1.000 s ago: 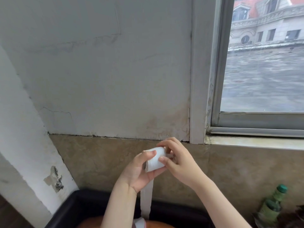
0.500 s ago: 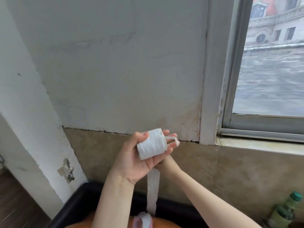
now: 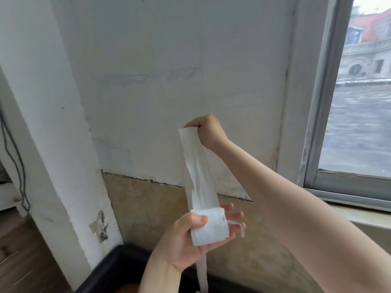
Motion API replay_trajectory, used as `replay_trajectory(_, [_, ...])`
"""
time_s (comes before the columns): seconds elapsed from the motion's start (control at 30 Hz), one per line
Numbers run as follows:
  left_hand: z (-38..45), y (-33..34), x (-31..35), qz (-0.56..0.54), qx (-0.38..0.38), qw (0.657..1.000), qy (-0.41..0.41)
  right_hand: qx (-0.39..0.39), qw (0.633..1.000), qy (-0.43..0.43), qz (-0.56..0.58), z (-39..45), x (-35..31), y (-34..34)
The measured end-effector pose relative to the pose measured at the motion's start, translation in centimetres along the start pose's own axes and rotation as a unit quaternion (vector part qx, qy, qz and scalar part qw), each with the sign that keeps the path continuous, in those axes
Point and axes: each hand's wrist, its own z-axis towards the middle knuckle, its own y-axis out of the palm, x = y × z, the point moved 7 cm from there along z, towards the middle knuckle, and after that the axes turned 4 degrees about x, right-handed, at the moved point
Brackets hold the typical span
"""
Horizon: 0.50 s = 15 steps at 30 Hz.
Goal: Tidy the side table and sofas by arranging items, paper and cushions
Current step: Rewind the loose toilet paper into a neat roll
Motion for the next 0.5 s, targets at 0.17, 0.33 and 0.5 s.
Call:
replay_trajectory(0.17, [0.0, -2.8, 0.3, -0.084, 0.123, 0.988, 0.037, -0.248, 0.957, -0.021, -0.151, -2.5, 3.8, 4.0])
replay_trajectory(0.33, [-0.4, -6.1, -0.8, -0.149, 0.3, 0.941, 0.048, -0.272, 0.961, -0.022, 0.057, -11.3, 3.6, 2.3])
replay_trajectory(0.5, [0.5, -5.7, -1.2, -0.132, 0.335, 0.93, 0.071, -0.232, 0.968, -0.089, -0.045, -17.3, 5.2, 2.7])
